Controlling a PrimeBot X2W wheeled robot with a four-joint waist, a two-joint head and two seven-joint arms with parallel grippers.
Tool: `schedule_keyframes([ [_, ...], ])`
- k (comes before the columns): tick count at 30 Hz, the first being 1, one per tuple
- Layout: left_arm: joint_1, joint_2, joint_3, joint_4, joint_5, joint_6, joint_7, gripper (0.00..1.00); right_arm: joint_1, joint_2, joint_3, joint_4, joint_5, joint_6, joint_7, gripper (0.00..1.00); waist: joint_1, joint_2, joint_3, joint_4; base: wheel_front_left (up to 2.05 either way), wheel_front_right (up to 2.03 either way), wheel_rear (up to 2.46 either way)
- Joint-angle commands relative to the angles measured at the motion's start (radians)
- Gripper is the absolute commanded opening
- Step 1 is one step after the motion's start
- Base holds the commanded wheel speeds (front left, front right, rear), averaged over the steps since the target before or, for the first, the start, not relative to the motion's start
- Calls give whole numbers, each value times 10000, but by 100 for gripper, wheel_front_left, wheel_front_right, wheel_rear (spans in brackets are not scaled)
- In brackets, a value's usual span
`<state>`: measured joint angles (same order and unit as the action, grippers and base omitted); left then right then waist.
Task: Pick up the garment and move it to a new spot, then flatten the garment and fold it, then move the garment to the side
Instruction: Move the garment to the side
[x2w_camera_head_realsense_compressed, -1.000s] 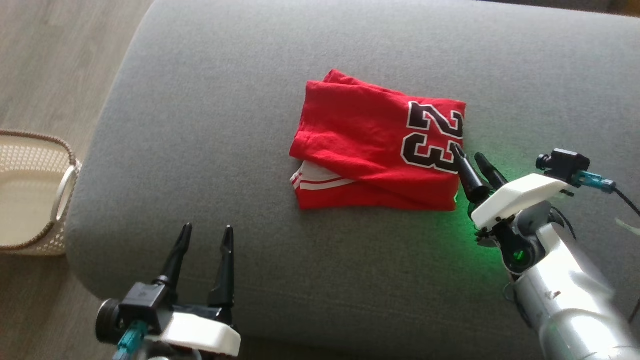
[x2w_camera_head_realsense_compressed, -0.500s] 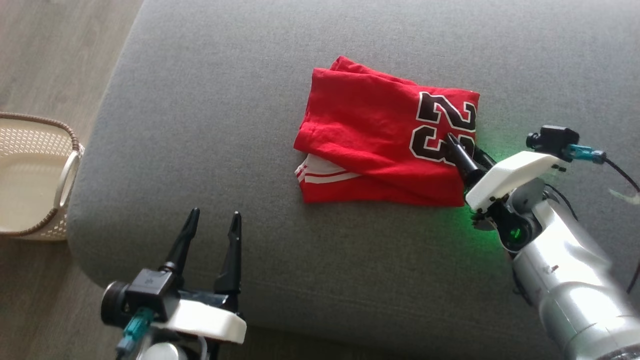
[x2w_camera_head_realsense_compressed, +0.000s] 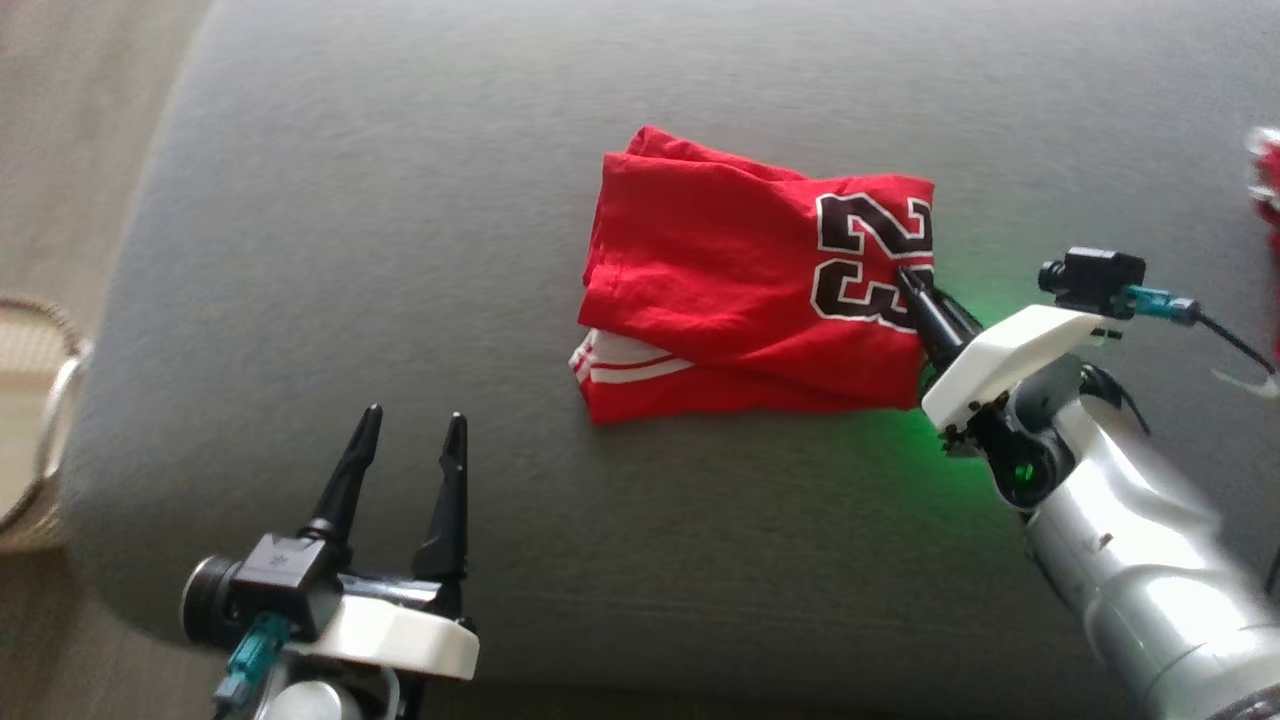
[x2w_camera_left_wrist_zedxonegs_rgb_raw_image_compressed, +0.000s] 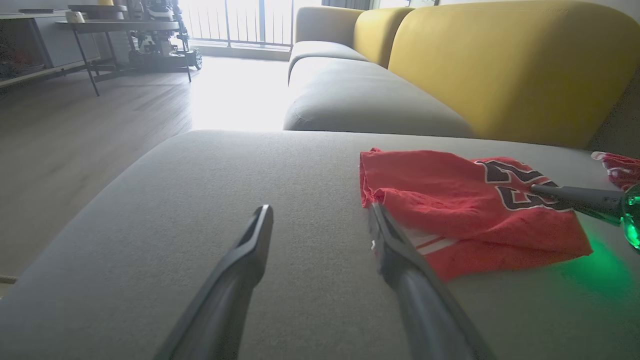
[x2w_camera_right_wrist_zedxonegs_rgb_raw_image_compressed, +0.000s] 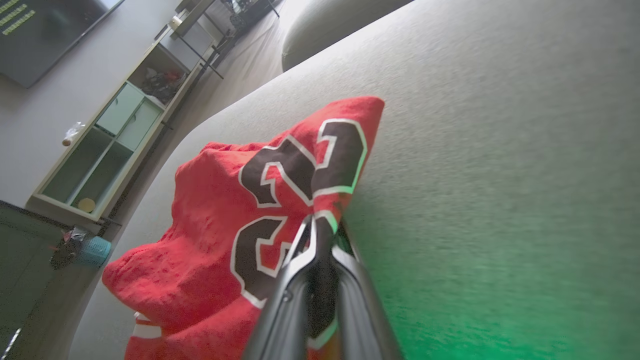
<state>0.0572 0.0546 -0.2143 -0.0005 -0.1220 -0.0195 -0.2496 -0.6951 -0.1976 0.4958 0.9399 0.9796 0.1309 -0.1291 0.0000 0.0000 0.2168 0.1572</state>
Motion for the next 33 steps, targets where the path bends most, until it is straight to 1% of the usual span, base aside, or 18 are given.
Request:
schedule_keyframes([
  [1,-175,-43,329,-386,118,-28,-122,100,-440,-46,153,-330,-16,-2,-127,0,0,0,-8,-431,0,0,0],
  [4,-197,-43,388,-470,235,-127,-122,100,-629,-310,331,-463,-139,-2,-261,0,0,0,103,-1012,0,0,0],
  [10,-362,-38,568,-594,436,-271,-122,100,-1145,-893,585,-433,-783,-2,-672,0,0,0,391,-2139,0,0,0],
  [15,-536,-25,568,-549,527,-455,-122,100,-1826,-1376,513,-165,-1424,-2,-986,0,0,0,665,-2755,0,0,0],
  [19,-652,-13,584,-560,618,-527,-122,100,-2416,-1844,461,260,-2054,-2,-1035,0,0,0,888,-2948,0,0,0],
  [26,-753,-9,660,-574,668,-614,-122,100,-3675,-2788,372,1055,-3745,-2,-1029,0,0,0,1256,-2937,0,0,0],
  [33,-808,13,719,-593,708,-686,-122,100,-4304,-3532,-57,1235,-4704,-2,-987,0,0,0,1465,-2845,0,0,0],
])
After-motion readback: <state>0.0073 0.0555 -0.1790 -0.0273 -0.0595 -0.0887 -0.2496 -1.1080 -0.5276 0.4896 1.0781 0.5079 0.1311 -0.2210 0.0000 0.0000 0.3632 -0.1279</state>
